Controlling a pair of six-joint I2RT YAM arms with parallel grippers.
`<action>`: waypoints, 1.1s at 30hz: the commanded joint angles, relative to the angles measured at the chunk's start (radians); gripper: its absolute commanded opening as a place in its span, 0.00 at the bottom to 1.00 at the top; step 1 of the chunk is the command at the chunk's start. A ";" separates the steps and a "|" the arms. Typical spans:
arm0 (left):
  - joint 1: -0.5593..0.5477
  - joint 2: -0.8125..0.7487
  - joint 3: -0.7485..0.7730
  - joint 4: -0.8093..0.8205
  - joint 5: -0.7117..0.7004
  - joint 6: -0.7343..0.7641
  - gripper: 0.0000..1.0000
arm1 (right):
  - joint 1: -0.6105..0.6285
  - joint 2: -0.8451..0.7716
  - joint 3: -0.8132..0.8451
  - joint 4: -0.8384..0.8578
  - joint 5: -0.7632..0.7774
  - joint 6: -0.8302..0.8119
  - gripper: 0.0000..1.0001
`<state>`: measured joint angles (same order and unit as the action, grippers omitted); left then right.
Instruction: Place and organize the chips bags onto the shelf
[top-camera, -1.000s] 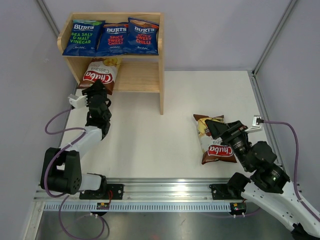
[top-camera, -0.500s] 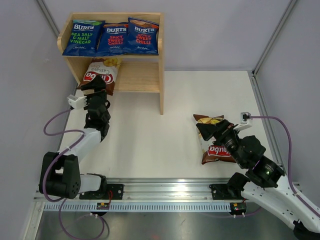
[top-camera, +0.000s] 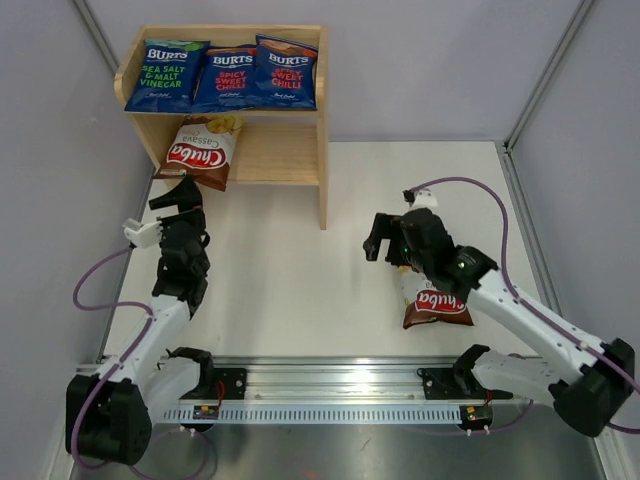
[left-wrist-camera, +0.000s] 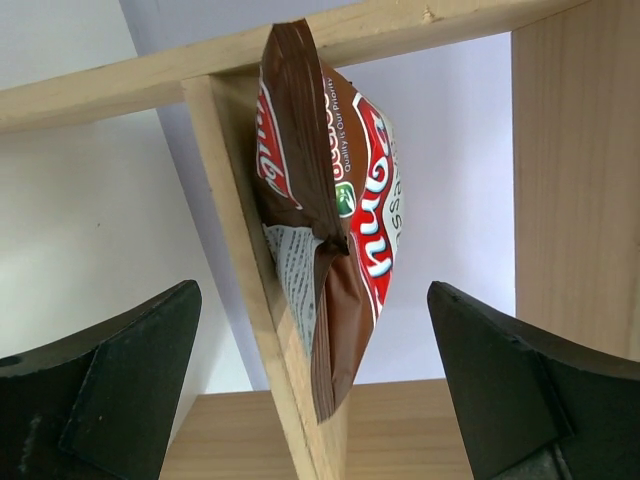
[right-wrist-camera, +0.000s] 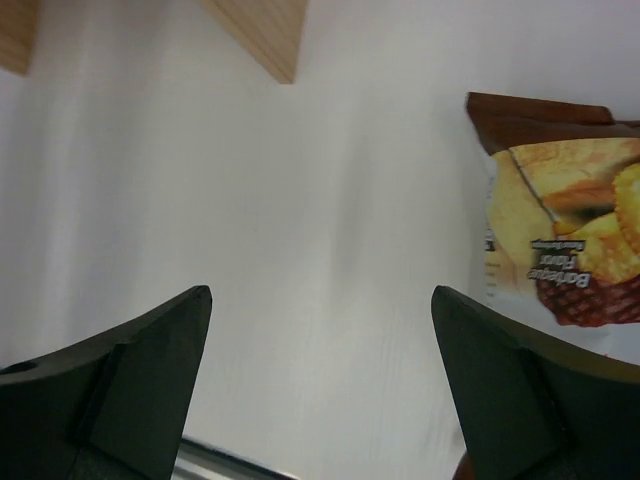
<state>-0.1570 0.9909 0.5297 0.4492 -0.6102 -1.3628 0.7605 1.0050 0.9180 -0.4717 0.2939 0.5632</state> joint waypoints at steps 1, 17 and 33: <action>0.005 -0.151 -0.040 -0.096 0.026 -0.004 0.99 | -0.198 0.118 0.070 -0.039 -0.152 -0.100 1.00; -0.001 -0.454 0.076 -0.734 0.902 0.655 0.99 | -0.970 0.466 0.079 0.319 -0.585 0.072 0.99; -0.134 -0.491 0.107 -0.909 1.159 0.864 0.99 | -1.049 0.699 -0.117 0.642 -0.989 -0.001 0.94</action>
<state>-0.2874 0.5549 0.6113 -0.4622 0.5228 -0.5335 -0.2825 1.6928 0.8337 0.0410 -0.5720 0.5362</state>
